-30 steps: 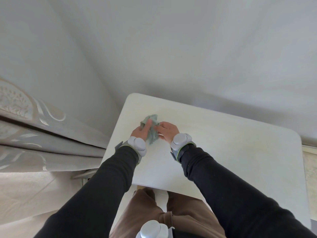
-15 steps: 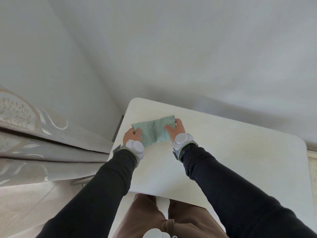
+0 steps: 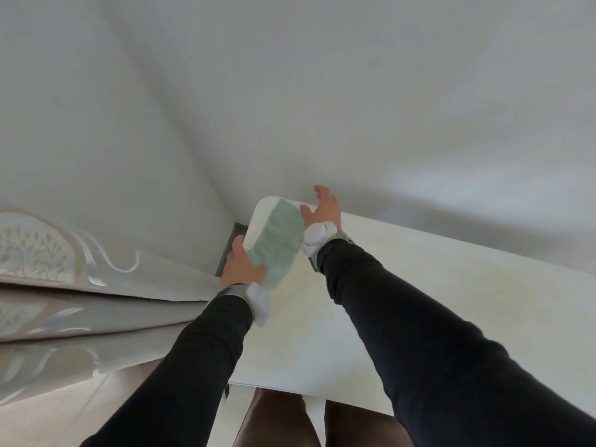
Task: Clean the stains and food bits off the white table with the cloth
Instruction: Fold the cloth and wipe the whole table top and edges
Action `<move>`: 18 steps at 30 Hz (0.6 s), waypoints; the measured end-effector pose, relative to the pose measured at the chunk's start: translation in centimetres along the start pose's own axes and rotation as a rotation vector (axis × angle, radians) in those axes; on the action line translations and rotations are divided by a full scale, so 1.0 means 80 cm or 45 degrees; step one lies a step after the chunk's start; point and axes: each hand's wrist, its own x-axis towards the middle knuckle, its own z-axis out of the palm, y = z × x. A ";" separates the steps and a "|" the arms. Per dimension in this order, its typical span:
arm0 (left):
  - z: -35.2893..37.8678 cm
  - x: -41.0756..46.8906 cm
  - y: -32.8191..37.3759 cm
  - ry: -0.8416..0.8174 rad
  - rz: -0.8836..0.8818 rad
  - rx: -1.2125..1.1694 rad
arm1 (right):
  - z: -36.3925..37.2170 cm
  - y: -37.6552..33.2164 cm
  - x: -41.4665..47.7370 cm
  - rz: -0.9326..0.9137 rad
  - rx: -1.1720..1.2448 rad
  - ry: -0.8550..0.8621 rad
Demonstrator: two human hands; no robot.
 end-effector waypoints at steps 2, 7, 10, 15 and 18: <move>-0.001 0.007 -0.005 0.060 0.120 0.402 | 0.012 0.016 -0.005 0.018 -0.117 -0.061; 0.001 0.028 -0.001 0.114 0.573 0.845 | 0.033 0.029 -0.025 -0.321 -0.555 -0.325; 0.011 0.040 -0.011 0.096 0.891 0.976 | 0.050 0.038 -0.034 -0.380 -0.816 -0.328; 0.022 0.054 -0.027 -0.030 0.695 1.005 | 0.071 0.043 -0.029 -0.461 -0.914 -0.286; 0.025 0.073 -0.033 -0.005 0.729 1.082 | 0.074 0.032 -0.016 -0.514 -0.904 -0.240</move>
